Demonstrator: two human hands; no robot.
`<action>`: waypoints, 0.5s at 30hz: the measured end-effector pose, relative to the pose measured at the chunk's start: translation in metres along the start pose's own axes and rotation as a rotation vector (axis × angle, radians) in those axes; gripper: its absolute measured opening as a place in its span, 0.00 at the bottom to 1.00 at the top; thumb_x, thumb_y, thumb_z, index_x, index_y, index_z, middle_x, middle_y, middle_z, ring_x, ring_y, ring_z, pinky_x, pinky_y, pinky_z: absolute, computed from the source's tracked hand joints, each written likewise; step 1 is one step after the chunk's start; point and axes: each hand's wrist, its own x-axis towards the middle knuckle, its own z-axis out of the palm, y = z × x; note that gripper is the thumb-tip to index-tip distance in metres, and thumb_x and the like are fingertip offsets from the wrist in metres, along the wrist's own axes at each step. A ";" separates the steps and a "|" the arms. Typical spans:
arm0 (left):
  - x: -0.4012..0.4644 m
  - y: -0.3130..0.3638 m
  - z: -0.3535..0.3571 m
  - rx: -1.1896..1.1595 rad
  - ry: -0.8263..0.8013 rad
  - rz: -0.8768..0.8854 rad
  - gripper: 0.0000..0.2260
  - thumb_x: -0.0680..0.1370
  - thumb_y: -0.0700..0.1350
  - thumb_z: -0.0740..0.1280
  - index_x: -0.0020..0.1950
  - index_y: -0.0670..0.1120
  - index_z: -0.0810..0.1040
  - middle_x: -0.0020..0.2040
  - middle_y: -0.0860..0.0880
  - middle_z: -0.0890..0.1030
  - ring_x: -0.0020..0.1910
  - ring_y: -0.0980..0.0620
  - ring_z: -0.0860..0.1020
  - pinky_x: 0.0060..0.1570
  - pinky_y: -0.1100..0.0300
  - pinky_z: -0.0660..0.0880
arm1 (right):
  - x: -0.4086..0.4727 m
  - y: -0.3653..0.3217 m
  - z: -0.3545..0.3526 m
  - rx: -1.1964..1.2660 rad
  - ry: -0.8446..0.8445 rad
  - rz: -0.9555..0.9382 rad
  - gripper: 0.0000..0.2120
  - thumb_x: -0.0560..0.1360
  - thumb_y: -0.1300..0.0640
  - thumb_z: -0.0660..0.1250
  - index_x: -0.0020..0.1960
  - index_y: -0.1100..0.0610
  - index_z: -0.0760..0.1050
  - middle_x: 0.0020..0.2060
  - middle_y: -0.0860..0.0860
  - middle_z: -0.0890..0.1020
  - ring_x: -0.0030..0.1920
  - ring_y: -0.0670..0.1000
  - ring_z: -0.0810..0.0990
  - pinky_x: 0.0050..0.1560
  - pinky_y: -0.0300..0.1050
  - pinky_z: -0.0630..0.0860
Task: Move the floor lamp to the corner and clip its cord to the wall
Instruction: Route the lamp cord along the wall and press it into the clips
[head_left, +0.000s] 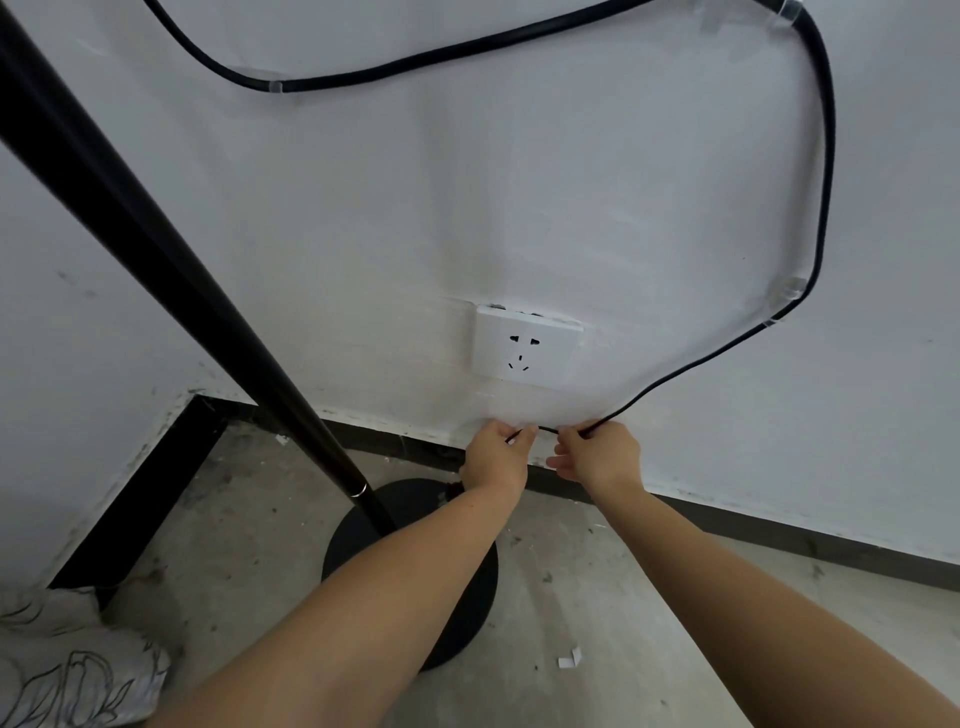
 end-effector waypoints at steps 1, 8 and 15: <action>-0.001 0.001 -0.001 -0.008 -0.027 -0.026 0.13 0.76 0.54 0.66 0.46 0.44 0.78 0.43 0.49 0.78 0.45 0.48 0.77 0.48 0.54 0.74 | 0.000 0.000 0.000 -0.023 -0.001 -0.007 0.09 0.76 0.60 0.64 0.38 0.60 0.76 0.32 0.54 0.81 0.27 0.47 0.82 0.31 0.41 0.81; 0.005 0.011 0.000 -0.090 -0.216 -0.228 0.10 0.76 0.46 0.65 0.37 0.43 0.77 0.44 0.44 0.78 0.46 0.46 0.75 0.50 0.56 0.72 | 0.000 0.002 -0.003 -0.236 0.007 -0.063 0.14 0.77 0.59 0.61 0.45 0.71 0.77 0.36 0.64 0.83 0.28 0.52 0.84 0.39 0.60 0.82; 0.007 0.014 -0.005 0.004 -0.308 -0.251 0.20 0.79 0.52 0.62 0.65 0.39 0.74 0.65 0.40 0.76 0.64 0.41 0.73 0.65 0.52 0.70 | -0.002 -0.005 -0.010 -0.036 -0.099 0.128 0.13 0.77 0.57 0.63 0.47 0.67 0.77 0.34 0.57 0.82 0.27 0.52 0.84 0.29 0.47 0.83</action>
